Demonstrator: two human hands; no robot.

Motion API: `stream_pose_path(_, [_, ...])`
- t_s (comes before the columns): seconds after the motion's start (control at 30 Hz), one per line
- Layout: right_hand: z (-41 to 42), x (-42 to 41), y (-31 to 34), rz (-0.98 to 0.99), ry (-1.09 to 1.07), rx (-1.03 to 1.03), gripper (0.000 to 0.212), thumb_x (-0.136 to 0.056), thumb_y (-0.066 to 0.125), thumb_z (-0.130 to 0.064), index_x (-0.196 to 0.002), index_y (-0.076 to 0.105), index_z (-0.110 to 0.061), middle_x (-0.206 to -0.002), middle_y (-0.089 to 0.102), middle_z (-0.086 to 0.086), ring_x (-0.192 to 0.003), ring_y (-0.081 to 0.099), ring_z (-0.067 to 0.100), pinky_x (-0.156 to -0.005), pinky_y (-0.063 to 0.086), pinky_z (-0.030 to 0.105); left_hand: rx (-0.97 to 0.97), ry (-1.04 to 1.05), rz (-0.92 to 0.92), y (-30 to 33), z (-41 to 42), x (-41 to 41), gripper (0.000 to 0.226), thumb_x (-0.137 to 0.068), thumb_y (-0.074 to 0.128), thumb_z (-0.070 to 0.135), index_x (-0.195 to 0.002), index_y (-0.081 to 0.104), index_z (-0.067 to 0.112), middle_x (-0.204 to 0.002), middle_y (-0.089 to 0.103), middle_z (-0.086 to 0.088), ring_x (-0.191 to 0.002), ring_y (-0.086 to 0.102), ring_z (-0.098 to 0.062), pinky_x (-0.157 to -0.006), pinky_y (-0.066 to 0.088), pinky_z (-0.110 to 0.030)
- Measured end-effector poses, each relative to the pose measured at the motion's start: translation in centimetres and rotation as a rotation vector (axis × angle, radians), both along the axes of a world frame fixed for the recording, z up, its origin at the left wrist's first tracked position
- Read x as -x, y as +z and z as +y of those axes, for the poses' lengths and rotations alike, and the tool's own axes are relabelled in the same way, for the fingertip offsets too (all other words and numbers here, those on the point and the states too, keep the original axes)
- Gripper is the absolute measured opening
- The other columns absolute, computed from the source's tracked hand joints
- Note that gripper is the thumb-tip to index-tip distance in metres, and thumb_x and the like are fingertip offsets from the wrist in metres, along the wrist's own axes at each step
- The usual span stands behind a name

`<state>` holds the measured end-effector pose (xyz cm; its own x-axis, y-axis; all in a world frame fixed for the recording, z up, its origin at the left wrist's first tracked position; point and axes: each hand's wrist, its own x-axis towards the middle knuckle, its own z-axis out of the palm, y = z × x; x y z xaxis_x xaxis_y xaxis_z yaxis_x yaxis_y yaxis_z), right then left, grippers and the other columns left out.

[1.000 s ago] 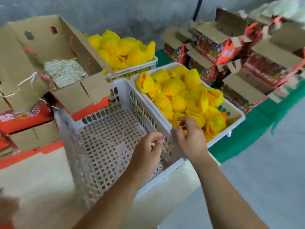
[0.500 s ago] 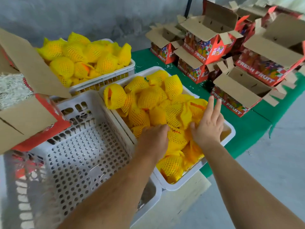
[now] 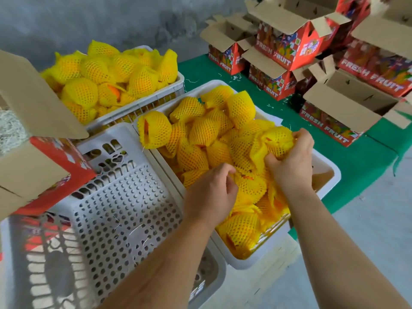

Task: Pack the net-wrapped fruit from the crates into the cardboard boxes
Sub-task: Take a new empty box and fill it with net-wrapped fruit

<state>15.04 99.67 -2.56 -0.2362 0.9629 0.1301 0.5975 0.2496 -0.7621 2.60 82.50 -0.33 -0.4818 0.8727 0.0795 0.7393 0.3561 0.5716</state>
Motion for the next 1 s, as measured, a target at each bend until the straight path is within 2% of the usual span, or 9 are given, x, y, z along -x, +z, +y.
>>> stream_pose_path(0.13, [-1.1, -0.3, 1.0, 0.296, -0.071, 0.053, 0.061, -0.079, 0.075, -0.041, -0.121, 0.03, -0.038, -0.099, 0.059, -0.006, -0.088, 0.064, 0.015, -0.07, 0.052, 0.027, -0.03, -0.004, -0.02, -0.1, -0.1, -0.1, 0.029, -0.1, 0.057, 0.035, -0.129, 0.056, 0.032, -0.111, 0.067, 0.013, -0.098, 0.064, -0.016, -0.064, 0.053, -0.039])
stream_pose_path(0.23, [-2.2, -1.2, 2.1, 0.647, -0.072, 0.112, 0.049, -0.082, 0.068, -0.054, -0.123, 0.047, -0.038, -0.099, 0.067, -0.017, -0.089, 0.066, -0.007, -0.068, 0.049, 0.006, -0.074, -0.007, -0.038, -0.3, -0.2, 0.0, 0.048, -0.097, 0.059, 0.053, -0.139, 0.048, 0.033, -0.115, 0.062, 0.019, -0.096, 0.062, -0.008, -0.065, 0.054, -0.037])
stream_pose_path(0.3, [-3.3, -1.3, 1.8, 0.714, 0.039, 0.285, 0.034, -0.087, 0.06, -0.063, -0.11, 0.068, -0.039, -0.094, 0.075, -0.011, -0.085, 0.071, 0.002, -0.071, 0.054, 0.016, -0.115, -0.02, -0.049, -0.1, -0.3, 0.0, 0.065, -0.095, 0.055, 0.064, -0.15, 0.038, 0.035, -0.127, 0.058, 0.021, -0.099, 0.061, -0.005, -0.066, 0.054, -0.034])
stream_pose_path(0.43, [-4.9, -0.1, 1.4, 0.351, 0.403, 0.521, 0.078, -0.082, 0.042, -0.09, -0.079, 0.075, -0.019, -0.067, 0.07, 0.013, -0.06, 0.064, 0.022, -0.069, 0.052, 0.039, -0.149, -0.083, -0.067, -0.4, -0.4, 0.2, 0.072, -0.095, 0.058, 0.061, -0.156, 0.037, 0.028, -0.143, 0.057, 0.011, -0.115, 0.062, -0.014, -0.077, 0.055, -0.036])
stream_pose_path(0.53, [-4.5, 0.3, 1.5, 0.318, 0.377, 0.685, 0.077, -0.067, 0.038, -0.104, -0.098, 0.076, -0.045, -0.086, 0.079, 0.004, -0.065, 0.071, 0.025, -0.087, 0.055, 0.044, -0.137, -0.059, -0.076, -0.6, -0.4, 0.6, 0.059, -0.09, 0.064, 0.066, -0.134, 0.056, 0.028, -0.119, 0.07, 0.007, -0.103, 0.066, -0.018, -0.075, 0.052, -0.038])
stream_pose_path(0.7, [-4.7, 0.1, 0.6, 0.465, 0.559, 0.653, 0.109, -0.063, 0.083, -0.075, -0.154, 0.036, -0.037, -0.132, 0.068, -0.005, -0.101, 0.075, 0.026, -0.082, 0.061, 0.044, -0.198, -0.032, -0.163, -0.5, -0.6, 0.8, 0.058, -0.084, 0.06, 0.071, -0.117, 0.06, 0.022, -0.101, 0.072, 0.005, -0.091, 0.068, -0.022, -0.067, 0.052, -0.04])
stream_pose_path(0.83, [-4.4, -0.2, 0.6, 0.497, 0.619, 0.436, 0.092, -0.068, 0.092, -0.036, -0.145, 0.042, -0.042, -0.129, 0.066, -0.007, -0.117, 0.067, 0.018, -0.09, 0.06, 0.042, -0.205, -0.01, -0.107, -0.6, -0.5, 0.7, 0.034, -0.097, 0.065, 0.048, -0.106, 0.058, 0.016, -0.09, 0.068, -0.001, -0.081, 0.065, -0.024, -0.063, 0.05, -0.043])
stream_pose_path(0.93, [-4.7, -0.1, 0.8, 0.543, 0.417, 0.382, 0.075, -0.068, 0.084, -0.044, -0.135, 0.051, -0.041, -0.114, 0.071, -0.008, -0.101, 0.071, 0.019, -0.081, 0.061, 0.044, -0.216, -0.002, -0.073, -0.7, -0.3, 0.6, 0.018, -0.103, 0.061, 0.033, -0.101, 0.059, 0.014, -0.085, 0.065, 0.0, -0.076, 0.06, -0.025, -0.062, 0.048, -0.045])
stream_pose_path(1.0, [-5.0, -0.1, 1.0, 0.547, 0.329, 0.35, 0.062, -0.068, 0.077, -0.052, -0.124, 0.053, -0.043, -0.102, 0.072, -0.014, -0.087, 0.072, 0.008, -0.067, 0.06, 0.027, -0.213, -0.019, -0.063, -0.6, -0.3, 0.5, 0.017, -0.102, 0.061, 0.032, -0.095, 0.058, 0.017, -0.079, 0.06, 0.003, -0.07, 0.055, -0.021, -0.057, 0.044, -0.041])
